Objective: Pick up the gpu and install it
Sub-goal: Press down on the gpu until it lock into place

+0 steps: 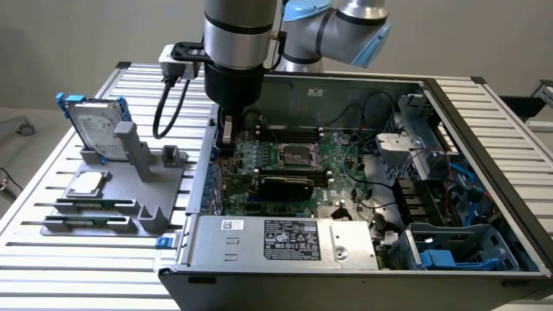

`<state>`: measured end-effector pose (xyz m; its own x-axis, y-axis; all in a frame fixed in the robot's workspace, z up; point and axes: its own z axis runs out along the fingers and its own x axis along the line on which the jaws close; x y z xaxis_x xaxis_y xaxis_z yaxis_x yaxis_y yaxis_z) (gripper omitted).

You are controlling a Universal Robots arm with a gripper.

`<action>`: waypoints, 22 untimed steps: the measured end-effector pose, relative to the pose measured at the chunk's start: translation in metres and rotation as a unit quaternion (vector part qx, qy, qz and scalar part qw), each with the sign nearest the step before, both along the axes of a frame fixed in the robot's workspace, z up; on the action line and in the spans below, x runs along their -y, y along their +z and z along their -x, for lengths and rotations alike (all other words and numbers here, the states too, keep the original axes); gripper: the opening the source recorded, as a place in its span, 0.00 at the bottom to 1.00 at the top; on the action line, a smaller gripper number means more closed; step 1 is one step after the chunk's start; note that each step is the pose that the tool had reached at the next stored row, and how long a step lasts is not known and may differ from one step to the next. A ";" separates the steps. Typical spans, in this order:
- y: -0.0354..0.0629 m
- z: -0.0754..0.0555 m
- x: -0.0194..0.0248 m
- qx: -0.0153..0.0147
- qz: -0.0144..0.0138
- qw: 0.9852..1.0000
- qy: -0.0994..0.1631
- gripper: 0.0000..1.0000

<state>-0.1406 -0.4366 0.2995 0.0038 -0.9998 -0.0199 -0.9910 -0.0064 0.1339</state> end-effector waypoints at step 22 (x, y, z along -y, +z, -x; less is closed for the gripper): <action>0.0009 0.001 0.0027 -0.001 0.006 1.000 0.000 0.11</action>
<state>-0.1420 -0.4392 0.3004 0.0038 -1.0000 -0.0070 -0.9908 -0.0047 0.1354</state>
